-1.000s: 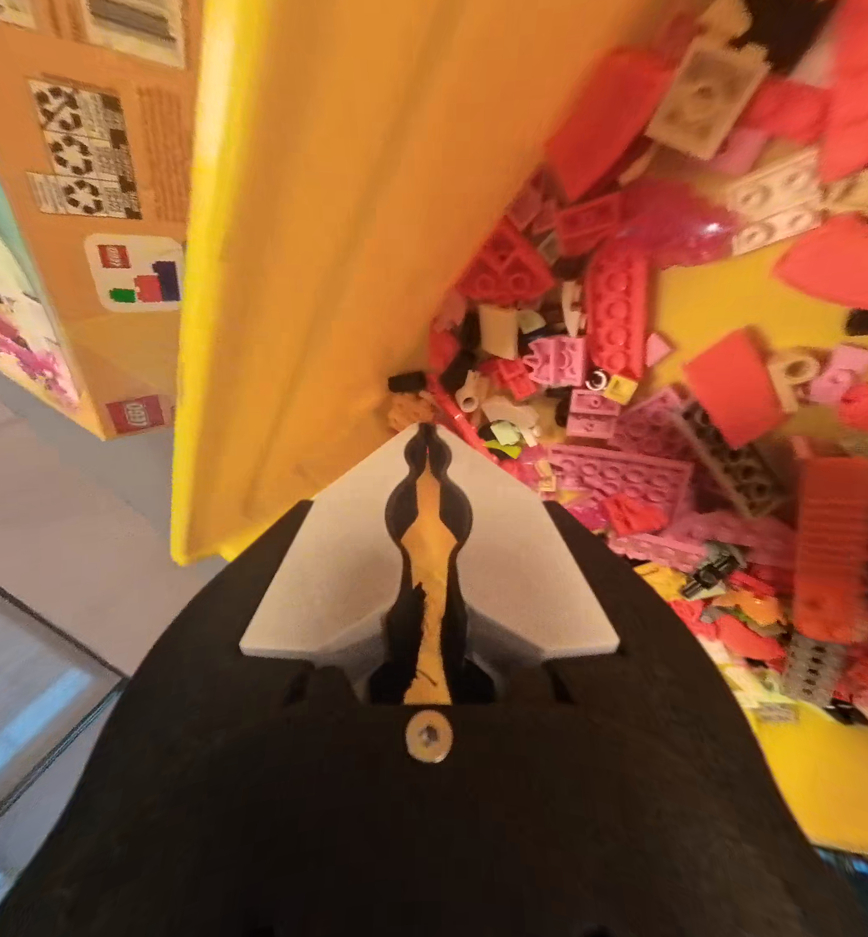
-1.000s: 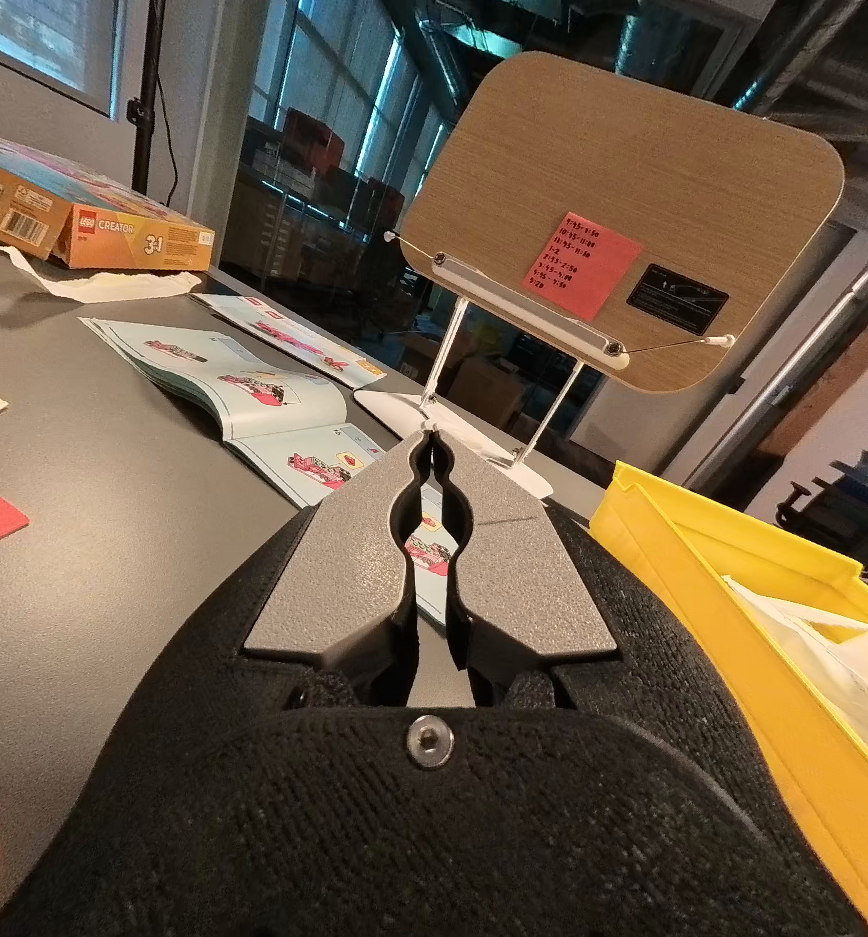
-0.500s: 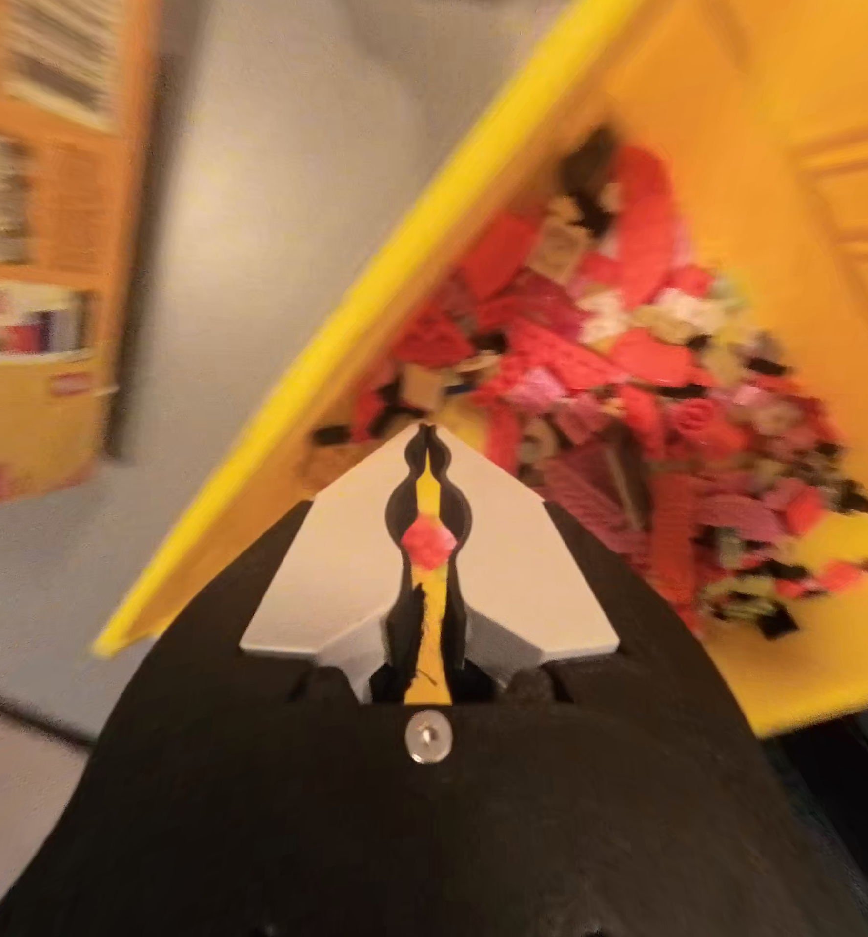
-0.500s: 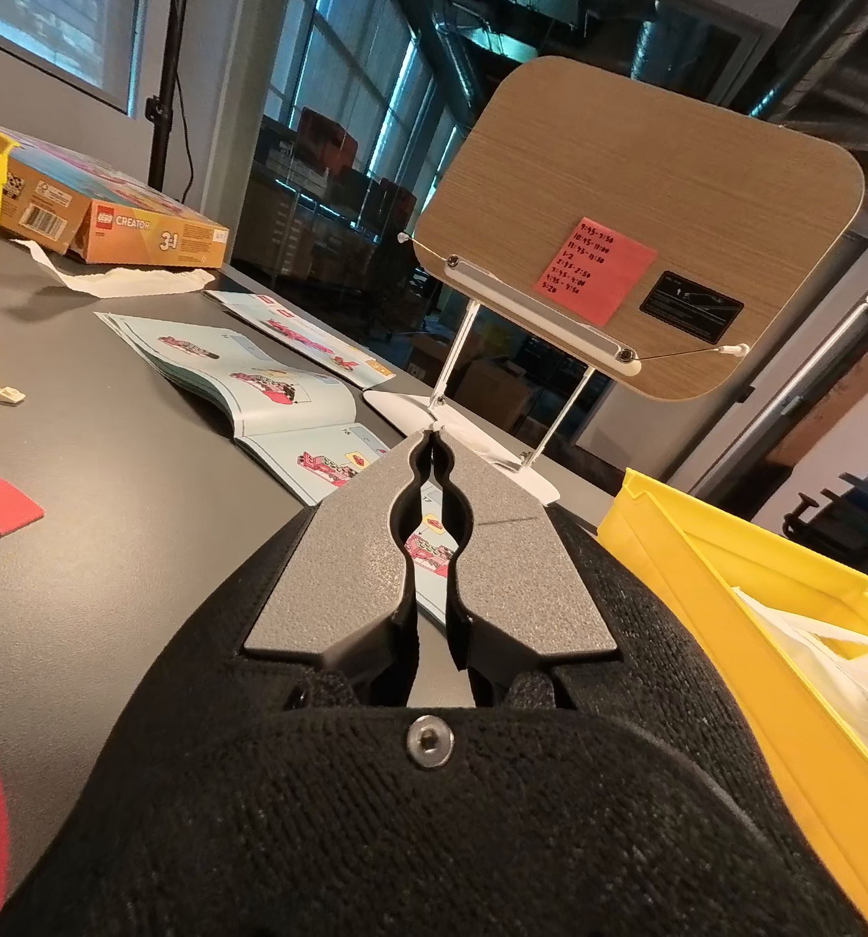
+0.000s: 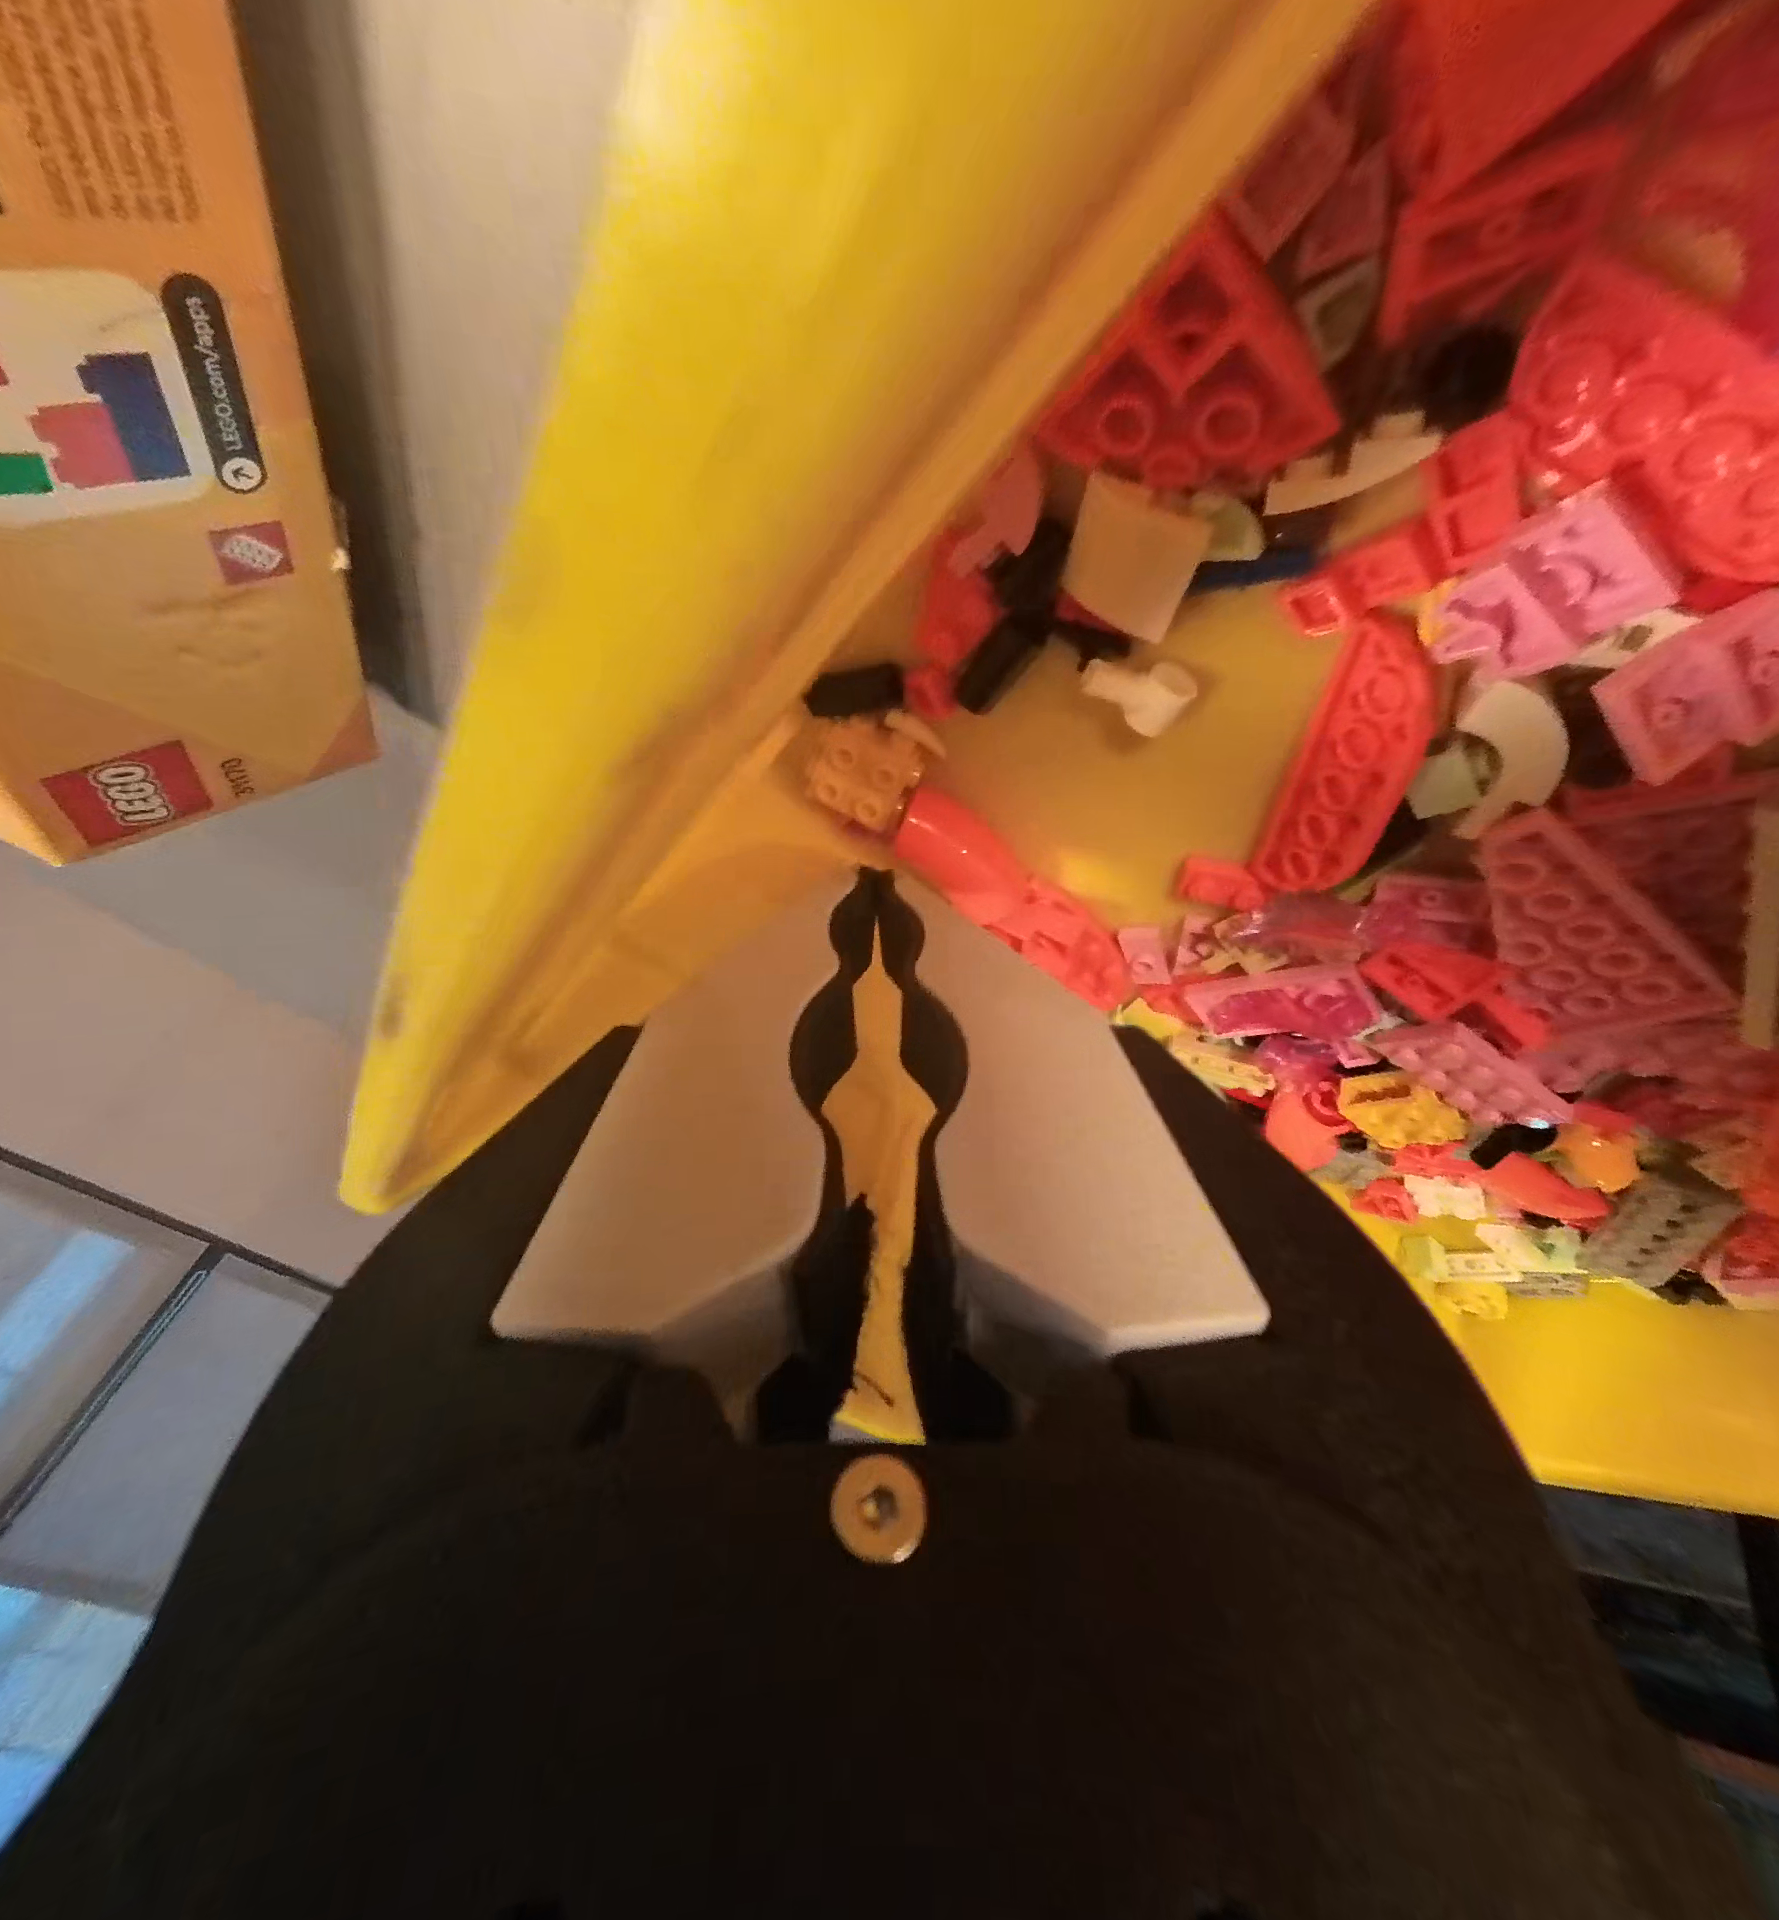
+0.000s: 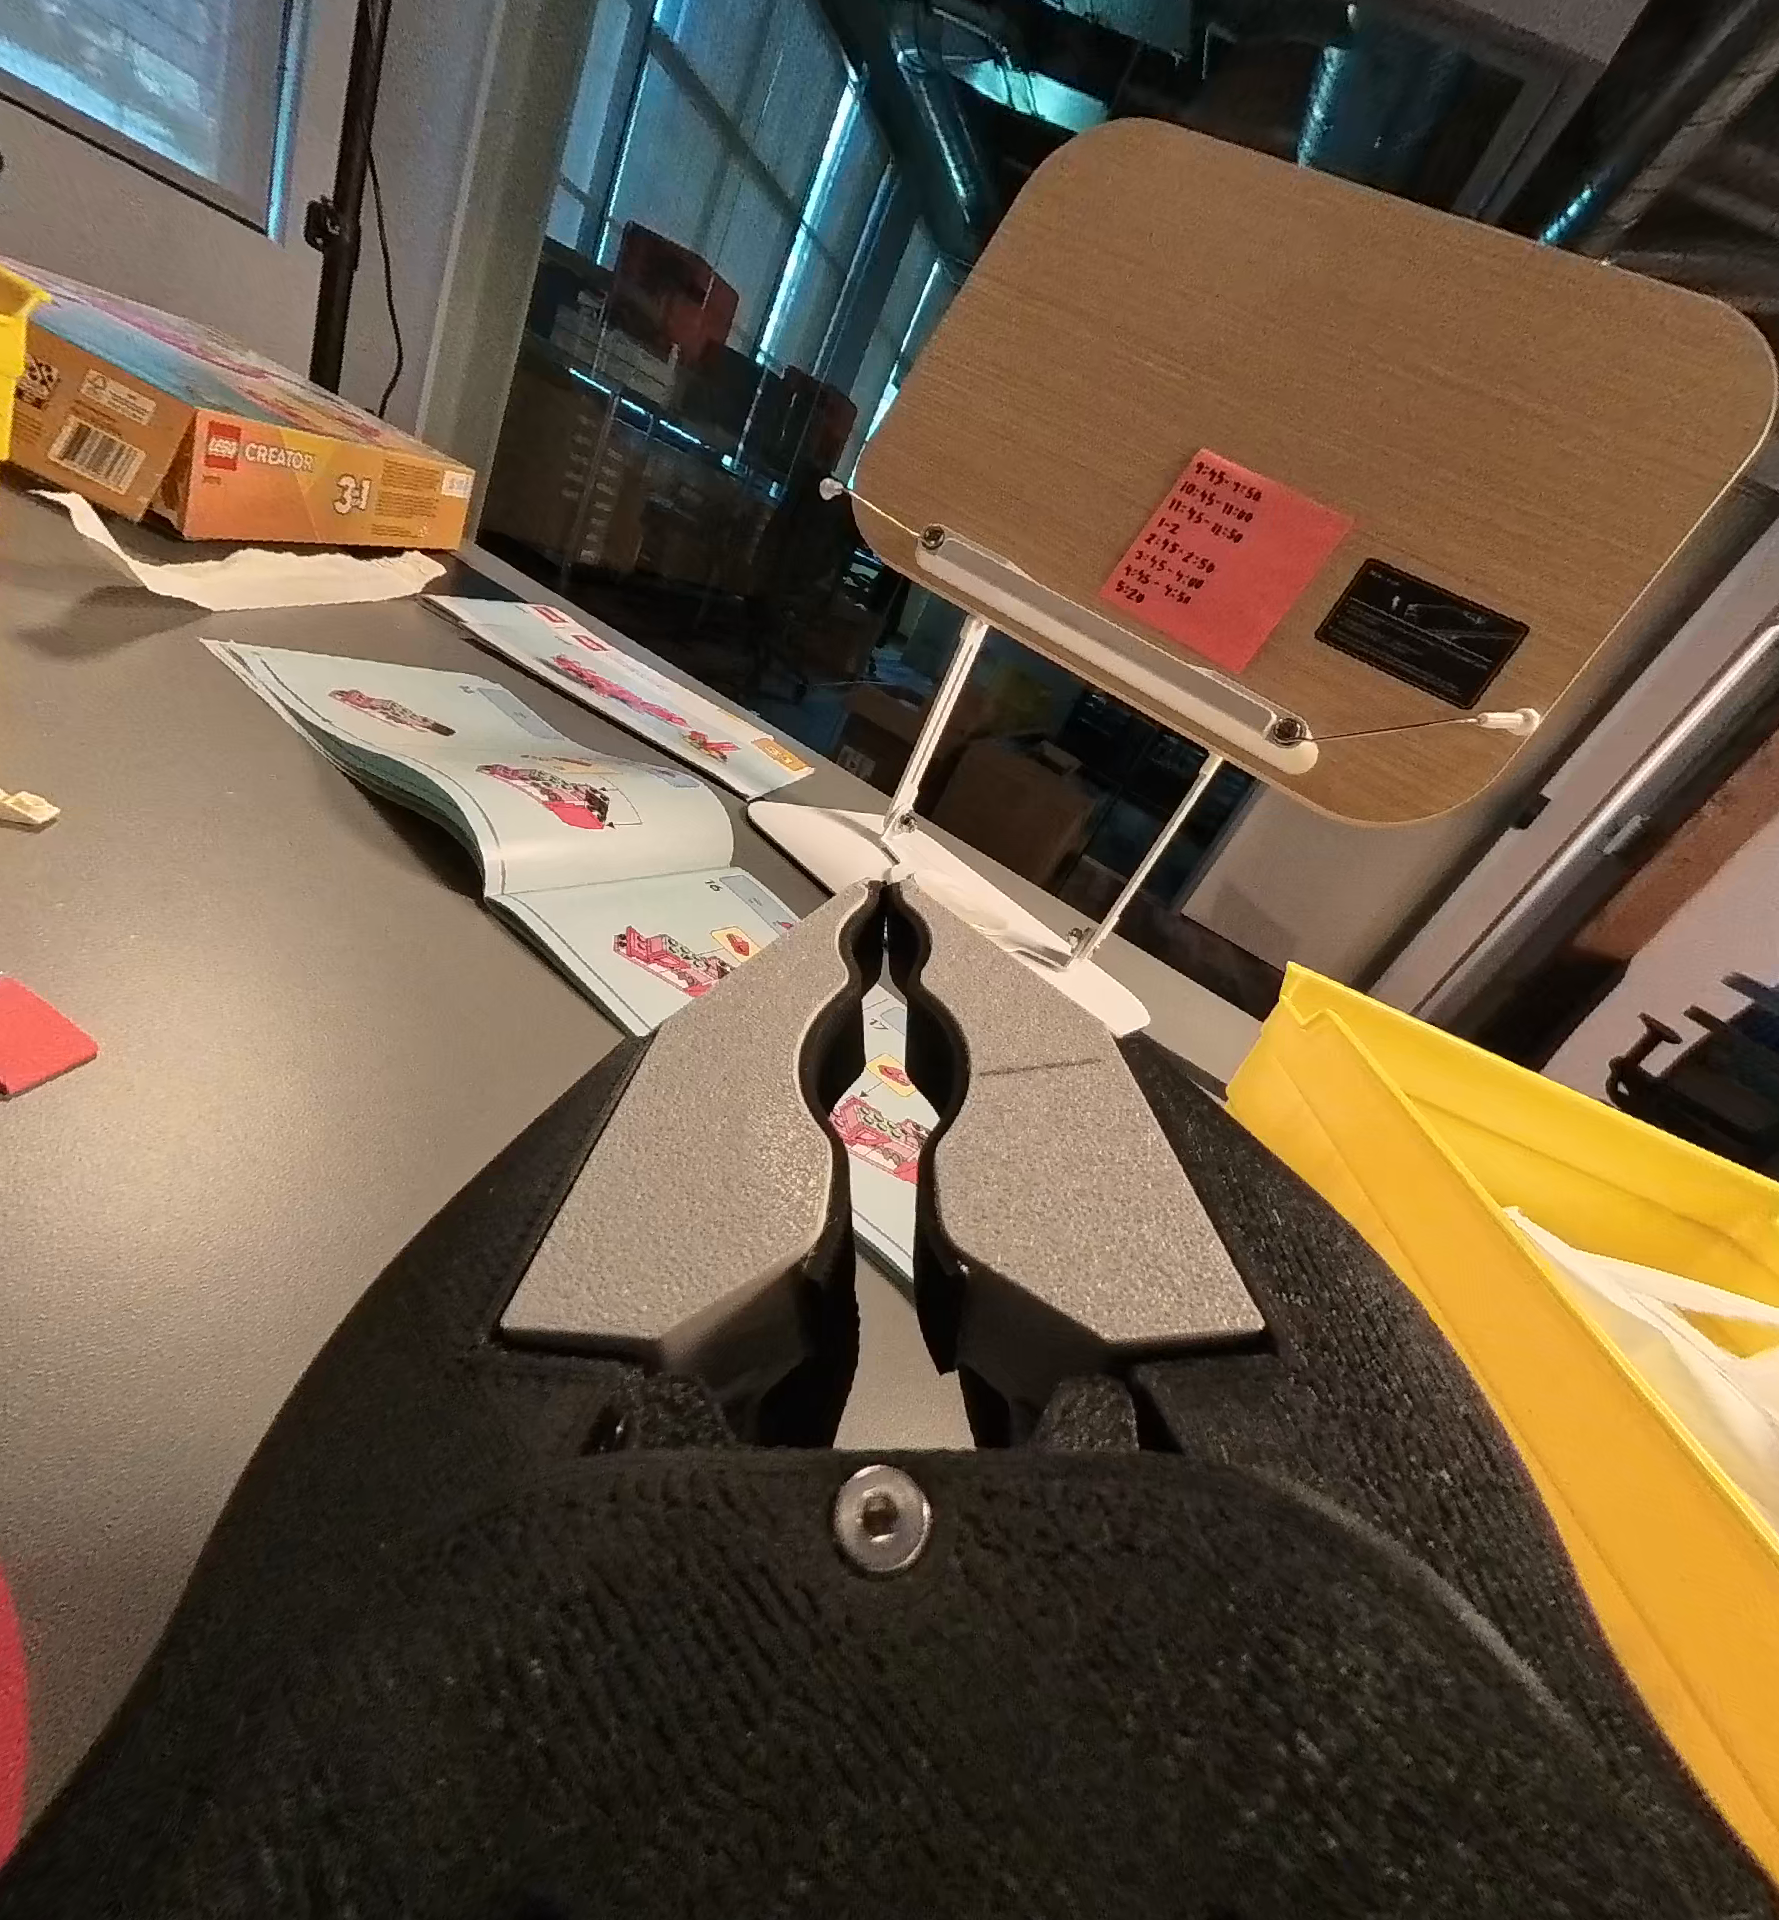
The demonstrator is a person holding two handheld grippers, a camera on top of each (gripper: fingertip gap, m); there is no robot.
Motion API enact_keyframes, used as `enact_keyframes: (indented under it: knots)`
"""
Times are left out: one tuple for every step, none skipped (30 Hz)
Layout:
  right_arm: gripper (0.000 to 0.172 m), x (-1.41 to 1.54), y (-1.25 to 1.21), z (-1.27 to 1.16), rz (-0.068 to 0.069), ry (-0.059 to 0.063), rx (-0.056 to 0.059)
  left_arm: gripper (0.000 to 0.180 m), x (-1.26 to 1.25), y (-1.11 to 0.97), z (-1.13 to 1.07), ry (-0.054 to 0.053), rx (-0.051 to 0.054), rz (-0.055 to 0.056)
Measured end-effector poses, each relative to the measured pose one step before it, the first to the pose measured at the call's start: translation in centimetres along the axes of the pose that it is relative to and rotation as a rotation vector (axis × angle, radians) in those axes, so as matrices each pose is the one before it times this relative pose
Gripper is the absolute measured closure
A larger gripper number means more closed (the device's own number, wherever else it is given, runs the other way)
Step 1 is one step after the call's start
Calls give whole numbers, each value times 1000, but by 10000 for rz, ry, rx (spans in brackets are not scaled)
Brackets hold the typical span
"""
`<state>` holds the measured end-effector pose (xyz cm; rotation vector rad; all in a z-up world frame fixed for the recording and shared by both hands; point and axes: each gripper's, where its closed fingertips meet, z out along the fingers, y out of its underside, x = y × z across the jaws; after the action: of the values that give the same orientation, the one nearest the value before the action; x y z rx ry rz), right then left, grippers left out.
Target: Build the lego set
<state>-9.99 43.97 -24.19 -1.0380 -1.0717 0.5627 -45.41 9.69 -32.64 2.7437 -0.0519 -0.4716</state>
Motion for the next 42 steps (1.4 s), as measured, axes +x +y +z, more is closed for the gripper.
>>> enact_keyframes:
  knots:
    - [172, 7, -6, -6, 2, 3, 5, 180, 258, -34, 40, 196, 20, -54]
    - [172, 8, -4, -6, -1, 2, 4, 180, -1, 19, 7, 16, 3, -42]
    - [172, -5, 1, 0, 1, -3, 0, 180, 18, -40, -13, 6, 58, -9]
    - [172, -11, 3, 7, 0, -5, -3, 180, 63, -100, -44, 26, 108, -22]
    - [172, -11, -3, -5, -4, -4, -1, 180, 138, -178, -131, 108, 193, -47]
    - [172, -7, -12, 0, -6, -3, 5, 180, 324, -455, -285, 274, 390, -54]
    - [172, -13, -8, 6, -5, -3, 2, 180, 762, -953, -479, 606, 740, -80]
    - [172, -10, -9, -2, -4, -4, 4, 180, 911, -1197, -595, 734, 875, -187]
    - [172, -12, 4, 4, -7, 0, 0, 180, -36, -1002, -620, 117, 712, -273]
    - [172, 3, -14, -3, -4, 3, 1, 180, -1019, -478, -567, -611, 347, -85]
    - [172, 3, -7, -5, 2, 1, 6, 180, -1331, -28, -420, -905, -1, 227]
    - [172, -3, 18, -6, 1, 1, -7, 180, -779, 315, -163, -630, -229, 287]
    - [172, 20, 6, 6, 5, 2, -4, 180, -304, 362, 69, -358, -299, 176]
    - [172, -11, -2, 1, 8, -4, 2, 180, 117, 479, 247, -96, -390, 145]
    - [172, 9, 12, 0, -1, 0, -5, 180, 357, 457, 384, 81, -376, 55]
    - [172, 1, -6, -3, -5, 4, 1, 180, 338, 318, 423, 123, -285, -39]
    - [172, -5, -8, 4, 0, -4, 6, 171, 101, 137, 400, 26, -154, -94]
    - [172, -17, -11, -1, -2, -7, 5, 167, 151, 136, 329, 135, -139, -72]
    - [172, -19, -19, -11, -5, -7, 8, 165, 314, -19, 256, 278, -9, 22]
    - [172, -27, -14, 3, -8, -9, 3, 164, 444, -46, 206, 361, 28, 123]
    - [172, -20, 7, 2, -8, -7, -2, 162, 228, 82, 173, 209, -28, 69]
    - [172, -7, 4, 7, -4, -4, -4, 161, -37, 152, 128, 26, -76, 42]
    - [172, -6, -5, 3, 3, -3, 4, 158, -91, 139, 88, -52, -65, 151]
    - [172, -3, -2, 7, 7, -4, 5, 158, -195, 140, 59, -152, -56, 133]
    - [172, -10, 15, 7, 6, -7, -8, 158, -4, 44, 8, -24, -18, 85]
    - [172, -9, 13, 8, 2, -8, -7, 156, 152, 20, -44, 70, -7, 70]
    - [172, -15, 7, 2, -9, -4, -3, 154, 122, 94, -75, 54, -49, 7]
    - [172, 0, -5, 5, -11, 3, 0, 153, 220, 190, -107, 134, -113, 17]
    - [172, 5, -8, -5, 1, 2, 6, 153, 441, 94, -158, 265, -10, 51]
    - [172, 12, 0, -9, 1, 6, 1, 154, 631, 10, -221, 389, 64, -33]
    - [172, 24, -2, -8, 1, 15, 2, 153, 785, 104, -245, 493, 16, -159]
    - [172, 21, -11, -9, 12, 6, 6, 152, 783, 220, -241, 468, -48, -180]
    - [172, 17, 1, 0, 12, 0, 0, 152, 715, 315, -203, 380, -79, -100]
    - [172, 1, 20, 8, 2, 2, -5, 151, 689, 441, -122, 336, -161, -22]
    - [172, 0, 8, 11, 2, -2, -3, 150, 725, 563, 2, 333, -246, -16]
    - [172, -13, 2, 8, 0, -7, -2, 147, 648, 622, 136, 273, -297, -21]
    - [172, -8, -11, -1, -6, -3, 5, 142, 578, 585, 220, 226, -293, 0]
    - [172, -5, 9, 4, -4, -2, -7, 138, 601, 467, 288, 230, -234, 17]
    - [172, -7, -5, 3, 3, -3, 4, 135, 522, 449, 331, 188, -240, 14]
    - [172, -3, -13, -8, -2, 0, 7, 133, 323, 409, 323, 55, -237, 37]
    - [172, 2, 4, -8, -7, 4, -6, 131, 154, 348, 318, -59, -188, 70]
    - [172, -3, -3, 2, 3, -1, 2, 130, 155, 273, 304, -64, -161, 95]
